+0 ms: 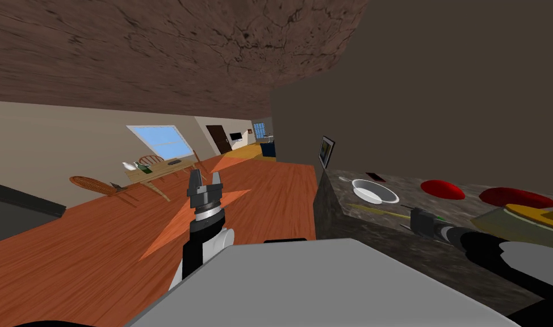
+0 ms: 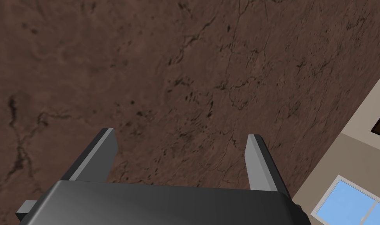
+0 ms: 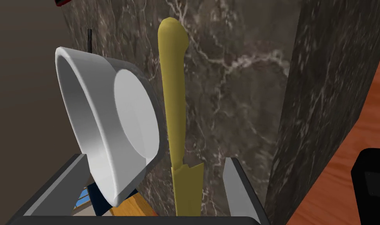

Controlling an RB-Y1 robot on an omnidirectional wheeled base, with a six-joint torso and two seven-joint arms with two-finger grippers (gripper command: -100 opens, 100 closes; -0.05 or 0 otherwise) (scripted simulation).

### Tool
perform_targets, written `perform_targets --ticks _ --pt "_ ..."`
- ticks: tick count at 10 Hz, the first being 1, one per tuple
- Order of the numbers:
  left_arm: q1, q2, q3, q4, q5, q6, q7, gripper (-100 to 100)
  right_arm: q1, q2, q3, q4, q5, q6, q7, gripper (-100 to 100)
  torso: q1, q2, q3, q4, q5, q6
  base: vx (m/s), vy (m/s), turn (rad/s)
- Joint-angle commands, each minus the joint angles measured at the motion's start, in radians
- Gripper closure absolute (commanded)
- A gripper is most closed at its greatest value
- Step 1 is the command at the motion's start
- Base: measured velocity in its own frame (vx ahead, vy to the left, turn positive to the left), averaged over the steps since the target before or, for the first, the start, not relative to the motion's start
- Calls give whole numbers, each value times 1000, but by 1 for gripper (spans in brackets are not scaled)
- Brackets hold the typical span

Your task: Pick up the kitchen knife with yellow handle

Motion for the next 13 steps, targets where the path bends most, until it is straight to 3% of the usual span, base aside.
perform_targets --ticks 1,2,3,4,6,7,10,11,13 --pt "0 0 0 0 0 0 0 0 6 -14 28 23 29 17 24 -100 0 0 0 0 0 0 107 58 49" --pt "0 0 0 0 0 0 0 0 5 -10 11 16 17 5 16 -100 0 0 0 0 0 0 46 26 5" --pt "0 0 0 0 0 0 0 0 6 -11 13 18 19 7 19 0 -2 3 2 1 0 0 9 5 0" --pt "0 0 0 0 0 0 0 0 -43 13 -1 42 69 -24 -31 -100 -3 6 3 1 -1 0 -54 -6 133" --pt "0 0 0 0 0 0 0 0 -43 13 -1 42 127 -24 -59 -100 -5 12 7 3 -1 1 -57 -17 16" --pt "0 0 0 0 0 0 0 0 -91 37 -15 66 157 -54 -101 -100 -5 11 6 3 -1 1 -64 -20 101" --pt "0 0 0 0 0 0 0 0 -91 37 -15 66 245 -54 -137 -100 -4 11 6 3 -1 1 -36 -4 15" --pt "0 0 0 0 0 0 0 0 -139 62 -29 91 277 -84 -185 -100 -4 9 5 2 -1 1 -52 -7 109" --pt "0 0 0 0 0 0 0 0 -139 62 -29 91 338 -84 -215 -100 -5 11 7 3 -1 1 -52 -12 31"
